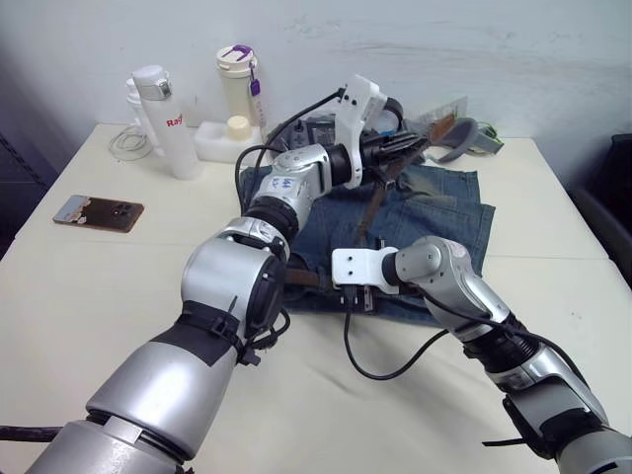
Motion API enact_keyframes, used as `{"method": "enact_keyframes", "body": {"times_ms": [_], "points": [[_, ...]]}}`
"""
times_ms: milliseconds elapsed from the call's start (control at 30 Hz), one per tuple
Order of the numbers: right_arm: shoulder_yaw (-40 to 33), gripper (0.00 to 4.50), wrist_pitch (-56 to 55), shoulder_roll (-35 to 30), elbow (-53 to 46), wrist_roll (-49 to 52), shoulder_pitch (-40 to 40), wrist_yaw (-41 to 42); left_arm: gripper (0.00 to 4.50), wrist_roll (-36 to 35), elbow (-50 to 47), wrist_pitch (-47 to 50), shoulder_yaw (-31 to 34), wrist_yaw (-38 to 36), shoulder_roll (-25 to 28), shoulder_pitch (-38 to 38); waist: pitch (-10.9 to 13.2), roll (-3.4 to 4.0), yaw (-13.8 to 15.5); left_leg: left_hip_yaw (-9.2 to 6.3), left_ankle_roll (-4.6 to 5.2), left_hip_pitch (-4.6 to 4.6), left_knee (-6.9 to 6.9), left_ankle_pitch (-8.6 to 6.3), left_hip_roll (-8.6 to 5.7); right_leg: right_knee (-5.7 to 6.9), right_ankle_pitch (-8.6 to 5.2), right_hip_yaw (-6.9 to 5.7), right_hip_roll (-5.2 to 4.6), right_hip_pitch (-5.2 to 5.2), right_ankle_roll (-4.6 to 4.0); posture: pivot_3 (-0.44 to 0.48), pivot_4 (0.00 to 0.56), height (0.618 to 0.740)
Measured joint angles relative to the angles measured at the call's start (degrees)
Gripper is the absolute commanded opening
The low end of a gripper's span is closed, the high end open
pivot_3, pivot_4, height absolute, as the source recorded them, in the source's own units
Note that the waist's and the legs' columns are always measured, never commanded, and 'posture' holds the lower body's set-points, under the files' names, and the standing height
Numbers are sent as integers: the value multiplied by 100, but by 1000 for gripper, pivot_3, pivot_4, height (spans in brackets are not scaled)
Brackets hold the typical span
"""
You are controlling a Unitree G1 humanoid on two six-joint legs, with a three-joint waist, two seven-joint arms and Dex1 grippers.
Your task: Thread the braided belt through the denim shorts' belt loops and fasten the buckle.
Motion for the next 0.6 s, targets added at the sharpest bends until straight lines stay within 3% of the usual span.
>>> {"method": "enact_keyframes", "body": {"times_ms": [233,367,600], "points": [[-305,11,355,203,28,300,124,0,0,781,-206,-9,-472,-369,383,137,0,2,-15,1,-1,4,-4,0,3,4,-1,-5,3,-1,1,0,150,731],[-613,11,539,240,197,822,163,126,0,1057,-620,-200,-789,-934,743,820,3,10,-26,0,-2,5,-8,-1,8,17,-1,-7,6,-12,1,0,150,731],[-1000,11,1132,64,273,1617,176,386,0,999,-2231,-282,-956,-1857,1136,2466,16,20,1,-23,11,-31,0,-15,5,76,-1,-7,5,-69,1,0,150,731]]}}
